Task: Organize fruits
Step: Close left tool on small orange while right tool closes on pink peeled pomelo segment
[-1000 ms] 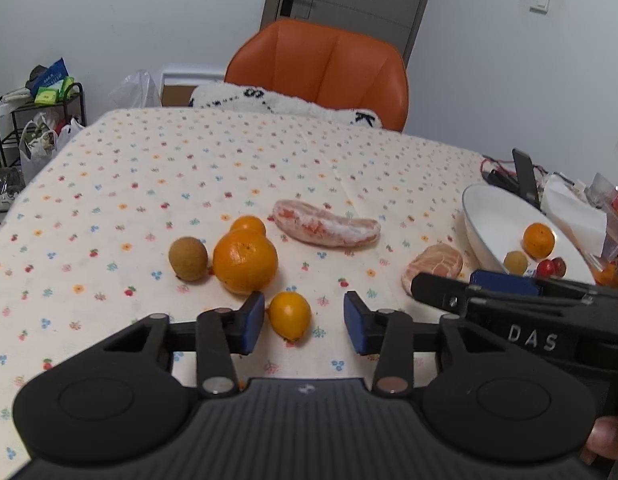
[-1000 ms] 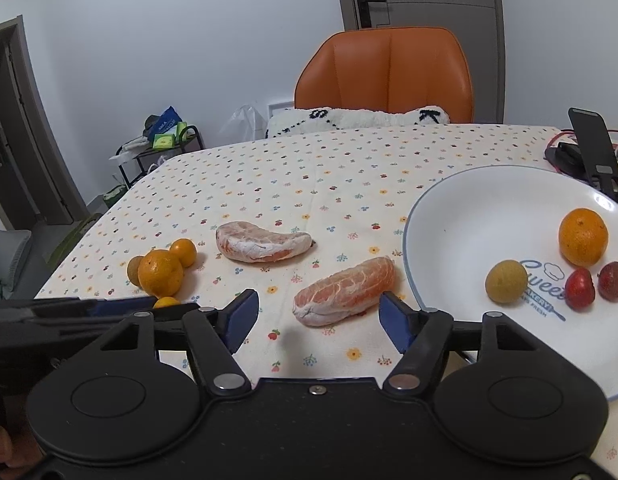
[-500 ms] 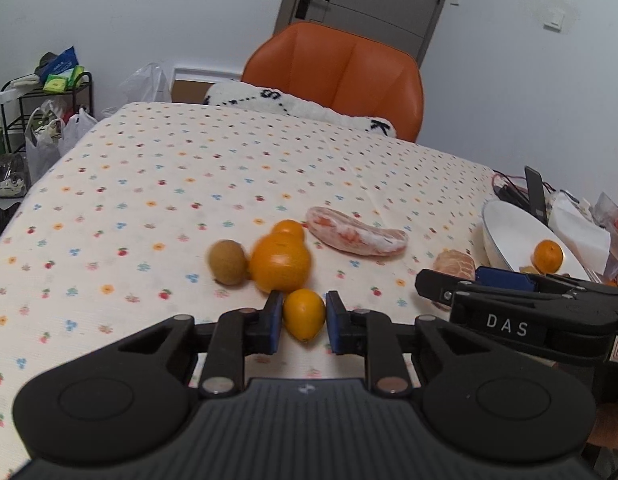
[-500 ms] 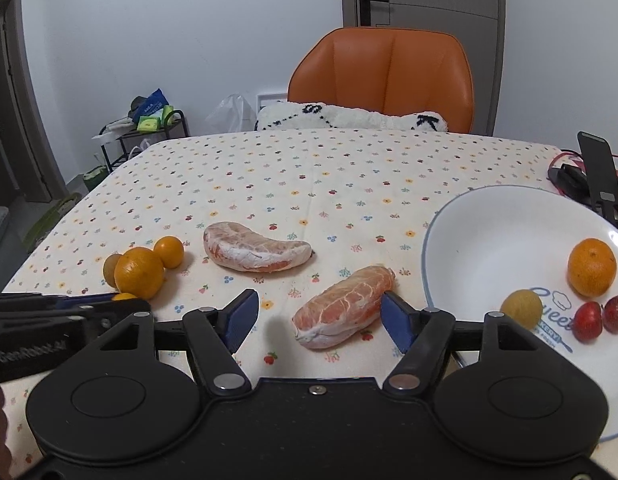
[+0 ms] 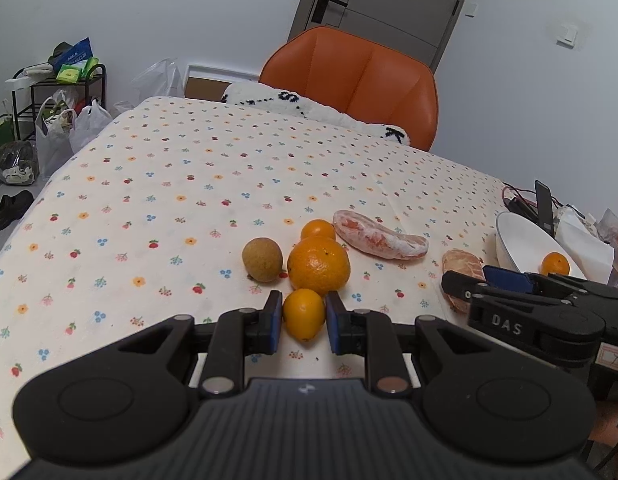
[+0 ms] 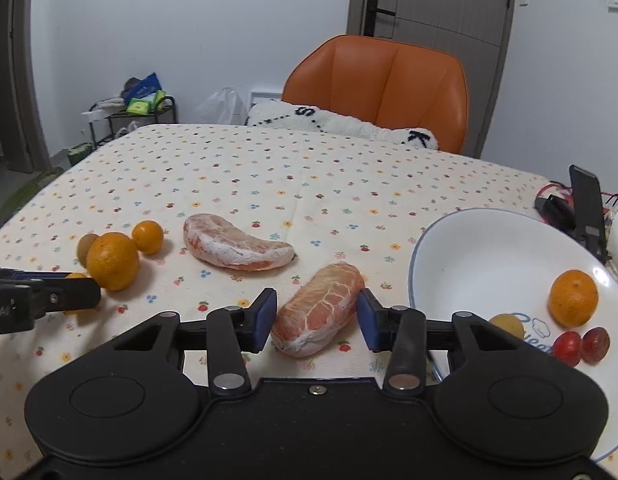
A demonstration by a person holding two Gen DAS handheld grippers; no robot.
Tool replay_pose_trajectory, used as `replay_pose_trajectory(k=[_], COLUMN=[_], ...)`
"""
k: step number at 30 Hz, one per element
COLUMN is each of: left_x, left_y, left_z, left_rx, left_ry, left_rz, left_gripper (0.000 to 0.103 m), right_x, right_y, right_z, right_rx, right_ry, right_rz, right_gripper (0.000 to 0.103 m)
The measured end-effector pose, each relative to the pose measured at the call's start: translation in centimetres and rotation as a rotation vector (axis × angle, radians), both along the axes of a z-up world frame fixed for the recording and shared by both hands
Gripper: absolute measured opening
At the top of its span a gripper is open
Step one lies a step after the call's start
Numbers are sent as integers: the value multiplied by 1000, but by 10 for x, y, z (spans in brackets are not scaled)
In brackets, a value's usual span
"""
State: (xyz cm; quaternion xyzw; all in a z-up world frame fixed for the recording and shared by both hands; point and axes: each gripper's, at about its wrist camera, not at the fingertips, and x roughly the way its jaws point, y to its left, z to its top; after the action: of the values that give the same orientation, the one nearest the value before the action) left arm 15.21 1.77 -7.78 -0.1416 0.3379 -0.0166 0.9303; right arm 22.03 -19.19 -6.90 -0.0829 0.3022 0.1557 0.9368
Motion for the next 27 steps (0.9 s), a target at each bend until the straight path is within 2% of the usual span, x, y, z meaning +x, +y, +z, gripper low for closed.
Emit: replay_pose_trajectory(k=[8,21,24,27], left_x=[-7,-15,-15,-14], left_y=[-6,-8,-7,-6], left_z=[4,4,3,1], left_rx=[-1,-1,-5,-9], left_ry=[-10,-14,-13,-9], left_rz=[-7,-8,-7,-7], left_gripper=[21,21,21,21], right_x=[-19,-28,-26,-23], right_y=[-5,-11,-11,-6], right_z=[4,7,5,0], right_rx=[44,47,79,74], right_ry=[18,53,77,92], right_rz=[64,38,46,53], right_gripper=[33,34,40,40])
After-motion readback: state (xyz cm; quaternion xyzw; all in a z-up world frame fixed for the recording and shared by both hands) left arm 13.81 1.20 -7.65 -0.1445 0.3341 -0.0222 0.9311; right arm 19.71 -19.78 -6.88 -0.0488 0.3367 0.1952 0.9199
